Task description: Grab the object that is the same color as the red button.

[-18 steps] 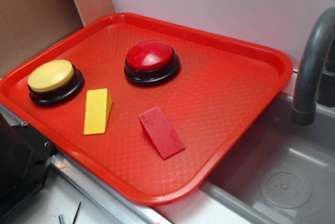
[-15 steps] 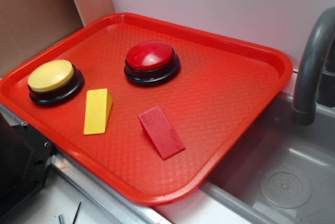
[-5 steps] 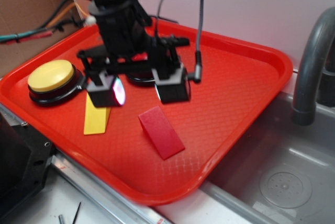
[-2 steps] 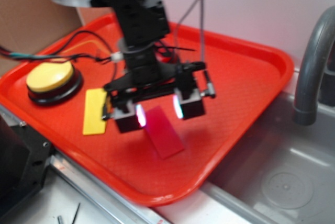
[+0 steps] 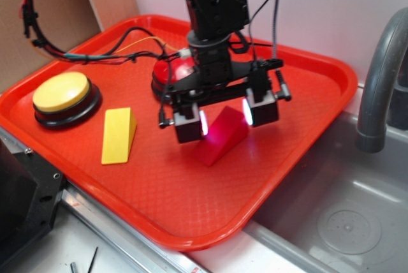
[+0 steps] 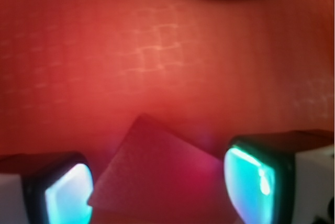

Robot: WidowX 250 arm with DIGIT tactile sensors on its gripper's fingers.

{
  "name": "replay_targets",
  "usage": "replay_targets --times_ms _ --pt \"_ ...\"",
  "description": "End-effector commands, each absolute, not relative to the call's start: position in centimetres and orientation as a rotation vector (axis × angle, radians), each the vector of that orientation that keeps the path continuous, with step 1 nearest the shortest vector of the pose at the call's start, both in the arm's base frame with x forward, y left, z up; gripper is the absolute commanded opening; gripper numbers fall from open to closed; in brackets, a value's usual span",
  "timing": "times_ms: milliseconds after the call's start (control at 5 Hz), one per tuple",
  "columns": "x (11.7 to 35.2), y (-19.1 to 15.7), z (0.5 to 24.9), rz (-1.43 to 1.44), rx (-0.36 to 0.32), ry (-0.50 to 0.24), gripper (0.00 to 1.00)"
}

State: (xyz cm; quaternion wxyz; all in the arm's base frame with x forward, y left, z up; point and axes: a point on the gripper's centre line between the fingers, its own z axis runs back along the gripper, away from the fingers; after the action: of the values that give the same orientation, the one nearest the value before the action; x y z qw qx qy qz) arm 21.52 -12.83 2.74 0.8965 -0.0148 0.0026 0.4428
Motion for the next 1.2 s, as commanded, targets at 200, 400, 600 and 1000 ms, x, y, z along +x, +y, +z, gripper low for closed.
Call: replay_targets --times_ms 200,400,600,1000 --pt "20.4 -12.8 10.1 0.391 -0.038 -0.182 1.0" --pt "21.2 -11.7 9.8 0.142 -0.064 -0.154 1.0" --pt "21.4 -11.9 7.6 -0.031 -0.052 -0.149 1.0" --pt "20.0 -12.7 4.8 0.013 -0.067 -0.036 1.0"
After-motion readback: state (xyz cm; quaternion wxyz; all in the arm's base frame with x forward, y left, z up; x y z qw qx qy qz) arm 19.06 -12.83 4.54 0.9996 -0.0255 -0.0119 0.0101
